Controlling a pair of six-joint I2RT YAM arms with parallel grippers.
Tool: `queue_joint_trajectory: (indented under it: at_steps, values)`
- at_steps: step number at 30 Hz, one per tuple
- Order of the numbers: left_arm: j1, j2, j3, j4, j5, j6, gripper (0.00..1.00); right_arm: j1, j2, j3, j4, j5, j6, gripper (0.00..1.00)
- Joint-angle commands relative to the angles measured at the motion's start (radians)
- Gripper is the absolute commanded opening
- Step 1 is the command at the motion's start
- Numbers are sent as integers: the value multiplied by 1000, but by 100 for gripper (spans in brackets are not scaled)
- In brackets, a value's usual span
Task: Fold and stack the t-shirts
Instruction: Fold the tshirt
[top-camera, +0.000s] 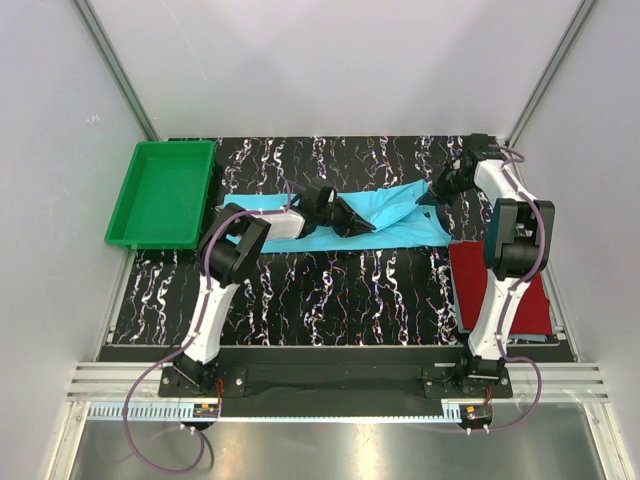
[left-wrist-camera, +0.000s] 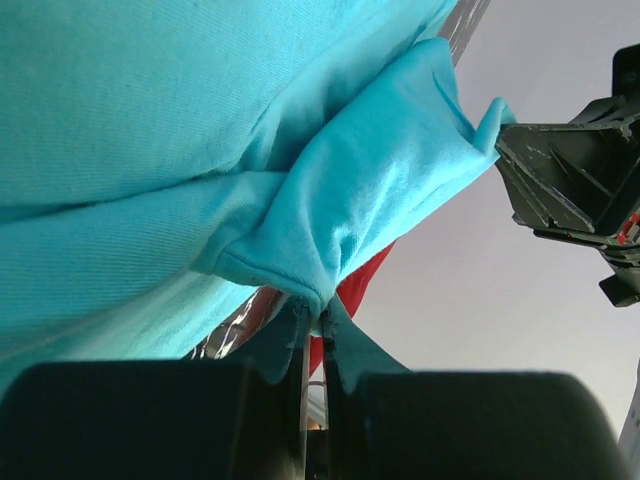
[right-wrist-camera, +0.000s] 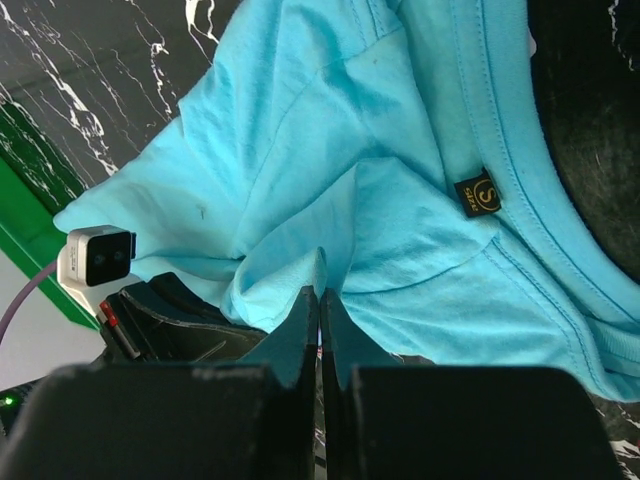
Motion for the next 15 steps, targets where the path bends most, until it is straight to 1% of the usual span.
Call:
queue_joint_trajectory:
  at_steps: [1, 5, 8, 9, 11, 12, 14, 15]
  values:
    - [3, -61, -10, -4, 42, 22, 8, -5, -63, -28, -16, 23, -24, 1]
    - [3, -60, -3, -29, 46, 43, 8, -5, -74, -51, -25, 54, -28, 4]
    - [3, -61, -7, -38, 57, 54, 12, -5, -73, -61, -33, 76, -34, 5]
    - [3, -63, -7, -47, 60, 60, 17, -5, -73, -59, -42, 82, -34, 6]
    - [3, -78, -12, -61, 65, 96, 24, -5, -65, -62, -50, 102, -40, 6]
    - [4, -86, -10, -107, 62, 149, 30, -5, -63, -62, -59, 106, -44, 8]
    - [7, -116, -1, -152, 48, 215, 36, -5, -57, -50, -79, 122, -60, 12]
    - [15, -129, 0, -175, 45, 276, 37, -5, -54, -44, -86, 125, -67, 13]
